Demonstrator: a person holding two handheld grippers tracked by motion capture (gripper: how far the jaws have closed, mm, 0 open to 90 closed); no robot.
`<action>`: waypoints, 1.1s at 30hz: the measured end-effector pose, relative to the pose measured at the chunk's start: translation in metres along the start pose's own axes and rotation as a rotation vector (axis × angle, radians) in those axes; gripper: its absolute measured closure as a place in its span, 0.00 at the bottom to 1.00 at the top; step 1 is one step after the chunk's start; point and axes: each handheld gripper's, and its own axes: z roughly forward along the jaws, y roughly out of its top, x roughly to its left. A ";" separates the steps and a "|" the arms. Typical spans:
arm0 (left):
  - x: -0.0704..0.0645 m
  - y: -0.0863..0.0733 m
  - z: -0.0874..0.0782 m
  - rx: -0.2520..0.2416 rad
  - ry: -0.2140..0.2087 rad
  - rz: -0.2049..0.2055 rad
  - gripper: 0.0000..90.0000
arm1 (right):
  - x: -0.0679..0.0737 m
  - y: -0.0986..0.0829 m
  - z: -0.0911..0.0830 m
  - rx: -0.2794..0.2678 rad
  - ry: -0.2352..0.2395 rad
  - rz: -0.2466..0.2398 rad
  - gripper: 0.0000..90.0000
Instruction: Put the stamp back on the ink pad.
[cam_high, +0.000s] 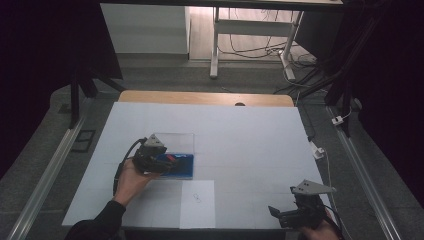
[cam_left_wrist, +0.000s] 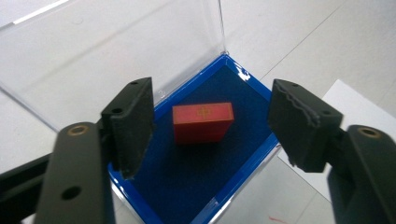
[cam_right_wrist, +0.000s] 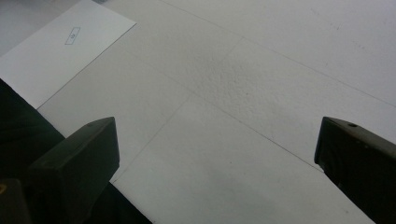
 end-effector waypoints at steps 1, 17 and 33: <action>0.000 0.000 -0.002 -0.007 0.003 -0.008 0.31 | 0.000 0.000 0.000 0.000 0.000 0.000 0.00; -0.007 -0.002 -0.028 -0.062 -0.040 -0.032 0.14 | 0.001 0.000 0.000 0.000 -0.002 -0.003 0.00; -0.012 -0.020 -0.058 -0.102 -0.092 -0.108 0.01 | 0.000 0.000 0.000 0.001 0.001 0.005 0.00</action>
